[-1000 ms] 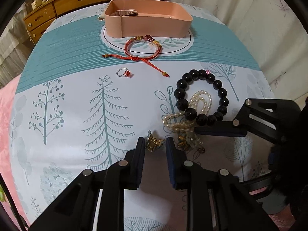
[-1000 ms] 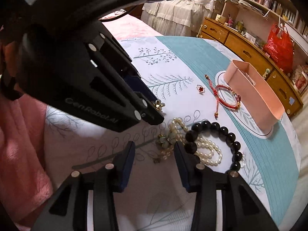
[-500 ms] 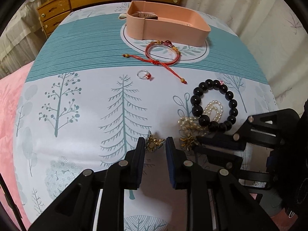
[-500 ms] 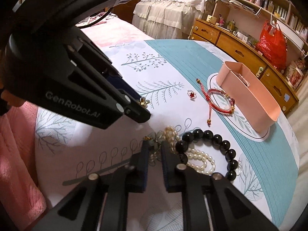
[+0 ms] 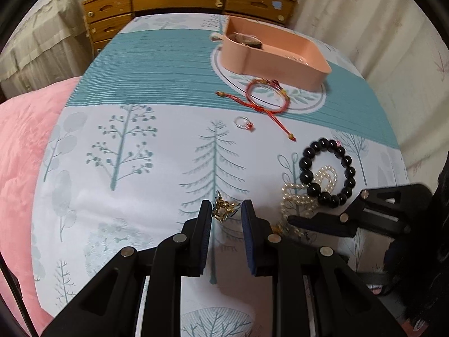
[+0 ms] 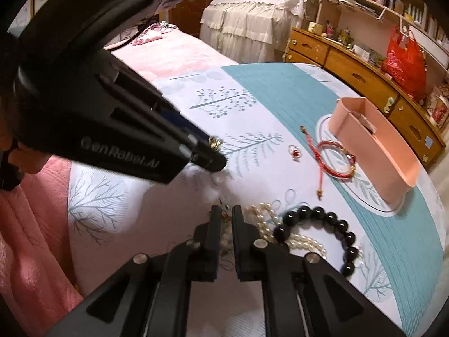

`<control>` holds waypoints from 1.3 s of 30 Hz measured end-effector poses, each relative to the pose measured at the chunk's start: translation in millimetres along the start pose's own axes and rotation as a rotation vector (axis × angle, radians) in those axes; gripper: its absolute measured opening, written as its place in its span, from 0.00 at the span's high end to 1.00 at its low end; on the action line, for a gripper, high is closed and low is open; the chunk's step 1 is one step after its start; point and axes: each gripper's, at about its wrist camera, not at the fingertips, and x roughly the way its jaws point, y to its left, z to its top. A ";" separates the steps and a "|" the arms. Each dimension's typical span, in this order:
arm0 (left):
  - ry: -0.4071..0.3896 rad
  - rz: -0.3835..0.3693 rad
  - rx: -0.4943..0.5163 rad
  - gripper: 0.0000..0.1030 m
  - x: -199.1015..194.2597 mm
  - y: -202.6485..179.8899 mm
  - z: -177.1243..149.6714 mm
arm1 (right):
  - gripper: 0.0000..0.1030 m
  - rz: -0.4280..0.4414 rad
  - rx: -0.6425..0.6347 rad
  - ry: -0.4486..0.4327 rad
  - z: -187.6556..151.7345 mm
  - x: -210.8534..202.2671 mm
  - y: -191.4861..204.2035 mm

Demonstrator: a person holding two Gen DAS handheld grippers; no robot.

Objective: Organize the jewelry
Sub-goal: 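Carry the brooch with the left tool into the tray while the right tool drops the pearls there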

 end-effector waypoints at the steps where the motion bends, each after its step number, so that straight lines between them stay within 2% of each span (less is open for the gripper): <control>1: -0.001 0.004 -0.010 0.81 -0.8 2.2 1.0 | 0.84 -0.001 -0.011 0.004 0.1 1.8 2.3; 4: -0.006 0.027 -0.037 0.81 -2.9 9.2 3.3 | 0.77 -0.025 -0.035 0.009 0.5 6.7 6.8; 8: -0.028 0.046 -0.075 0.81 -7.0 17.7 7.5 | 0.75 -0.027 -0.050 0.005 2.5 10.5 8.1; 13: -0.064 0.065 -0.131 0.81 -10.1 26.2 15.4 | 0.77 -0.024 -0.052 -0.022 2.3 11.8 8.2; 14: -0.071 0.065 -0.142 0.81 -10.3 27.9 18.1 | 0.79 -0.028 -0.033 -0.029 1.1 11.0 6.5; 15: -0.075 0.066 -0.146 0.81 -10.2 28.6 20.4 | 0.86 -0.031 -0.019 -0.033 0.3 10.1 4.9; 16: -0.077 0.068 -0.147 0.81 -9.4 28.9 23.9 | 0.86 -0.028 -0.008 -0.031 -0.5 9.7 3.3; 19: -0.036 0.126 -0.139 0.81 -1.7 27.2 37.3 | 0.86 -0.002 0.053 -0.030 -3.4 7.3 -6.6; 21: -0.021 0.137 -0.133 0.81 1.7 23.9 49.3 | 0.86 0.011 0.115 -0.019 -6.4 5.6 -16.9; 24: -0.034 0.103 -0.122 0.81 0.6 16.8 68.5 | 0.86 0.036 0.236 -0.018 -7.5 -1.7 -35.1; 28: -0.106 0.065 -0.087 0.81 -5.9 -0.1 95.6 | 0.86 0.043 0.404 -0.075 -0.2 -20.3 -70.0; 31: -0.135 0.024 -0.071 0.81 -3.4 -13.9 119.9 | 0.86 -0.004 0.481 -0.145 9.2 -35.7 -96.7; 35: -0.143 -0.009 -0.050 0.81 6.4 -31.0 149.6 | 0.86 -0.109 0.571 -0.273 21.2 -56.6 -138.1; 39: -0.142 -0.043 -0.062 0.81 21.8 -44.5 178.5 | 0.86 -0.225 0.600 -0.312 30.5 -64.0 -171.2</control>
